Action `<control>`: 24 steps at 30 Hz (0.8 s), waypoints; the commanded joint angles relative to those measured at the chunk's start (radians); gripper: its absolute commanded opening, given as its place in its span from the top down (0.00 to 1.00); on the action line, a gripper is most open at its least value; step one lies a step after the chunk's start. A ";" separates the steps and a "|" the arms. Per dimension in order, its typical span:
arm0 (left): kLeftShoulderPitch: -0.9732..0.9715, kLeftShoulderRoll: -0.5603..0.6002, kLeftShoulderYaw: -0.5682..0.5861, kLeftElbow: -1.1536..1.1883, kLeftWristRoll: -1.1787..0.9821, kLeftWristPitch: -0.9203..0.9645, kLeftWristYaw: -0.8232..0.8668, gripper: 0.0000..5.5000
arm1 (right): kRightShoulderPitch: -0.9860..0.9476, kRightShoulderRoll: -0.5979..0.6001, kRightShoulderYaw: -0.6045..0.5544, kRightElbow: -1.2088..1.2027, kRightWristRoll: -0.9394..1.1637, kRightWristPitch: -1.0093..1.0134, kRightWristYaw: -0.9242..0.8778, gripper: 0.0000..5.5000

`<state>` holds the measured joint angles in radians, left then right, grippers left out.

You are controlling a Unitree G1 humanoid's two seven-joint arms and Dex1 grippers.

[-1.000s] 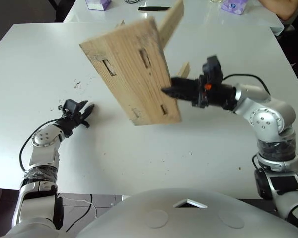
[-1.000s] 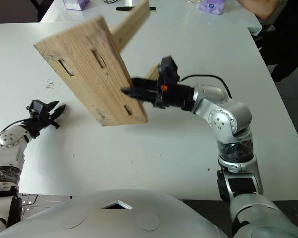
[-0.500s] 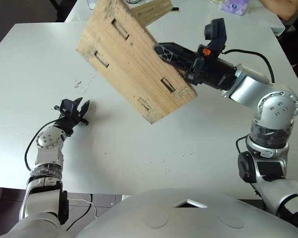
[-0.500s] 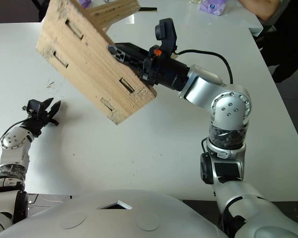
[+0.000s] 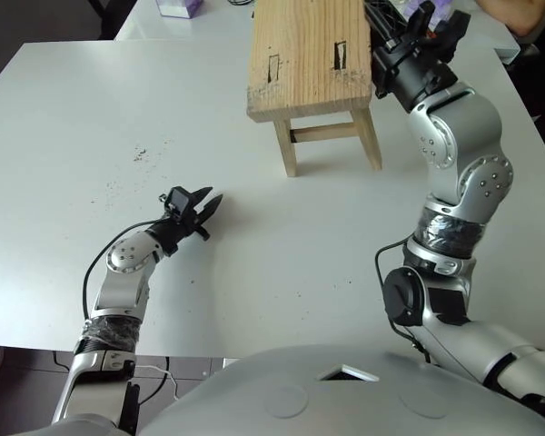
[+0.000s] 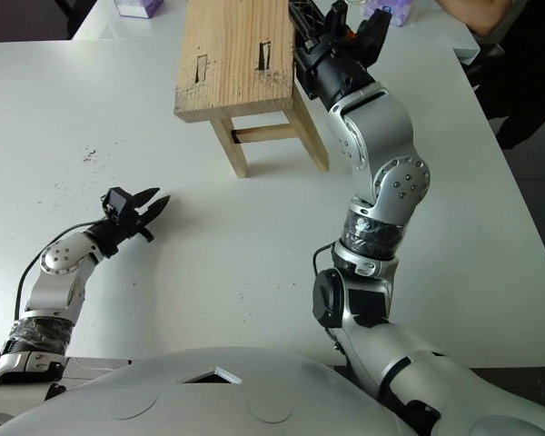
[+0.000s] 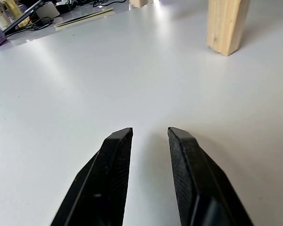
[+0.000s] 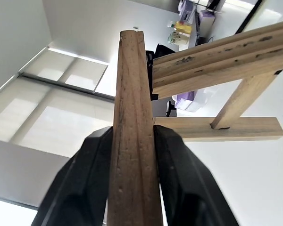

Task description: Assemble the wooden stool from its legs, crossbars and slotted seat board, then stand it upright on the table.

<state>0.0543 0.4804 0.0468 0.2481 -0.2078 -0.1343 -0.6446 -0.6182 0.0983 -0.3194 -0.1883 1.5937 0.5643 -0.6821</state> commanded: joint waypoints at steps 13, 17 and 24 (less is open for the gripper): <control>-0.012 -0.020 0.059 0.002 0.017 0.020 0.050 0.75 | 0.220 -0.141 0.081 0.018 -0.021 0.084 -0.052 0.76; -0.026 -0.024 0.061 -0.005 0.015 0.033 0.052 0.75 | 0.160 -0.170 0.061 0.014 0.029 0.073 0.001 0.64; -0.065 -0.066 0.102 -0.047 -0.002 0.054 0.133 0.75 | 0.076 -0.280 -0.073 0.081 0.020 0.009 0.187 0.58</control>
<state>0.0122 0.4276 0.1225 0.2212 -0.2006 -0.0971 -0.5532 -0.5234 -0.1331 -0.3423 -0.1389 1.6459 0.6022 -0.5446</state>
